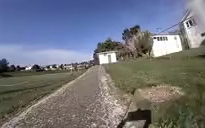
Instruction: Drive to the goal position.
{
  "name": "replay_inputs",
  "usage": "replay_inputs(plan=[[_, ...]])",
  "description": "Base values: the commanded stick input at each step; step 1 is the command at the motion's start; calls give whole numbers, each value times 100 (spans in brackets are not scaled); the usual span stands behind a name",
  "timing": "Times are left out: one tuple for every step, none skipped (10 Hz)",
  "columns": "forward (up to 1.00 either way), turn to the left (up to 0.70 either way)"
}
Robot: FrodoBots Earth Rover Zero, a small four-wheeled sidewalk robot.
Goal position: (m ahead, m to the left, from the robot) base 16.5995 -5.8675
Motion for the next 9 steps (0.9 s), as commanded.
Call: replay_inputs(plan=[[70, 0], [70, 0], [70, 0], [70, 0], [70, 0], [70, 2], [70, 11], [70, 14], [70, 14]])
